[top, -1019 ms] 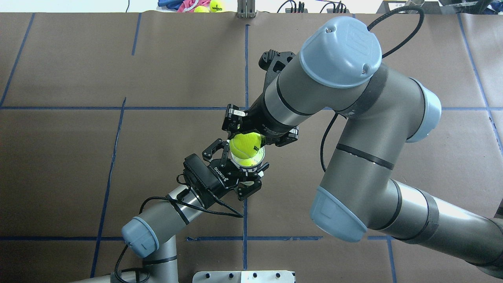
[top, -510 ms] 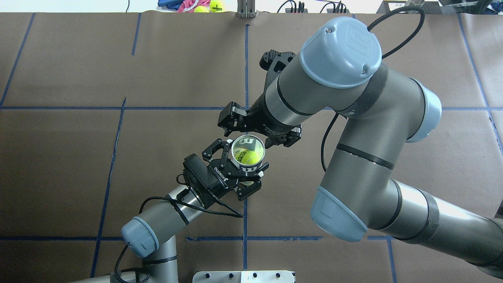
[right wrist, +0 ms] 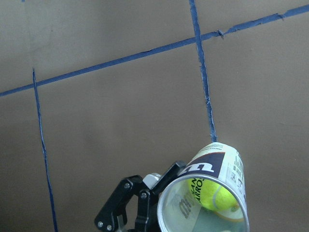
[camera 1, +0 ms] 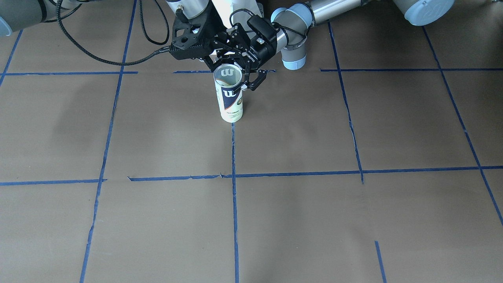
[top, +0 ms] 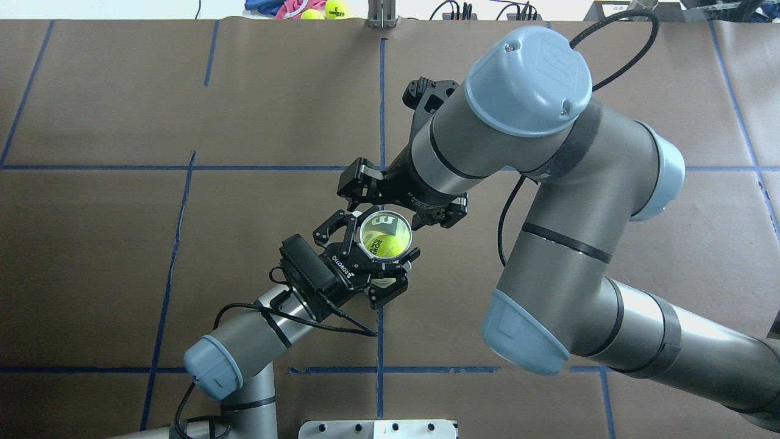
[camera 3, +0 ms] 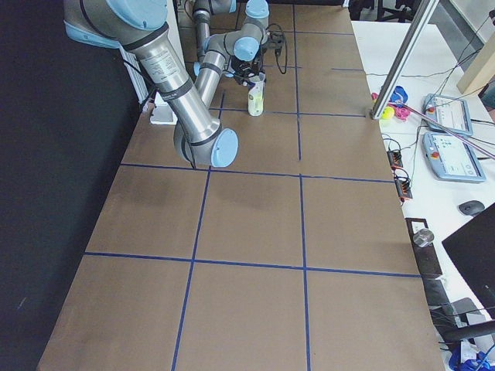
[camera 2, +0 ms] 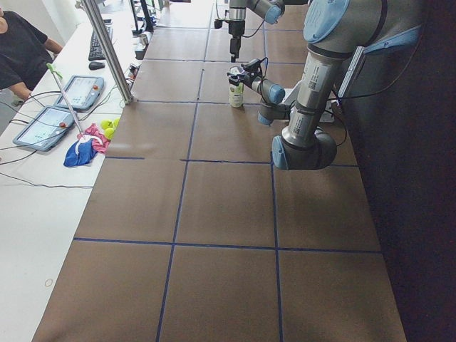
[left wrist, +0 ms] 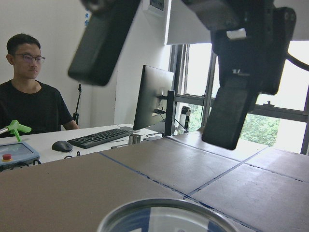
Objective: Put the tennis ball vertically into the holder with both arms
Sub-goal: 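Open the right gripper to drop the second ball into the can, then lower the can and open the left gripper while the right gripper withdraws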
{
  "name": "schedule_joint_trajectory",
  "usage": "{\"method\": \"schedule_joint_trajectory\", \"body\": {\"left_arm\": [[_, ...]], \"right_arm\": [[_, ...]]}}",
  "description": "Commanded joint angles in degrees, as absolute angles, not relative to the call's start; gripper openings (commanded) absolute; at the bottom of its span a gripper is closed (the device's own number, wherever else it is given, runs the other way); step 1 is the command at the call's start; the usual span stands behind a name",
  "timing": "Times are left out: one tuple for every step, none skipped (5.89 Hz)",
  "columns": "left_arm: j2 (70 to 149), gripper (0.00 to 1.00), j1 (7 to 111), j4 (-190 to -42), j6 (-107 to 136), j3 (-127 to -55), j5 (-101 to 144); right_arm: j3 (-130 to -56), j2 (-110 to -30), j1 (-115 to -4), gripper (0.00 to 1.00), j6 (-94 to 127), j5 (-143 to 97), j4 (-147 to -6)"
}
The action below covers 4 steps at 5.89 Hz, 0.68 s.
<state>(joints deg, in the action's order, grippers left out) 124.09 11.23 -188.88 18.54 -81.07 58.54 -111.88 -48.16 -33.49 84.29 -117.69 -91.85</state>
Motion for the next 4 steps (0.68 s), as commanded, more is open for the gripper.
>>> {"method": "schedule_joint_trajectory", "body": {"left_arm": [[124.01,1.00,11.34,-188.70,18.54,-85.49,58.45],[124.01,1.00,11.42,-188.61,18.54,-86.04,58.45],[123.84,1.00,11.51,-188.61,18.63,-86.13,58.45],[122.71,1.00,11.60,-188.53,18.72,-86.22,58.45]], "right_arm": [[-111.97,-48.08,-33.66,0.98,84.29,-117.69,-91.85],[-112.15,-48.08,-35.23,0.98,84.11,-117.95,-91.76],[-112.24,-48.16,-38.64,0.98,83.76,-119.25,-91.58],[-112.24,-48.60,-44.33,0.98,83.32,-123.53,-91.58]]}}
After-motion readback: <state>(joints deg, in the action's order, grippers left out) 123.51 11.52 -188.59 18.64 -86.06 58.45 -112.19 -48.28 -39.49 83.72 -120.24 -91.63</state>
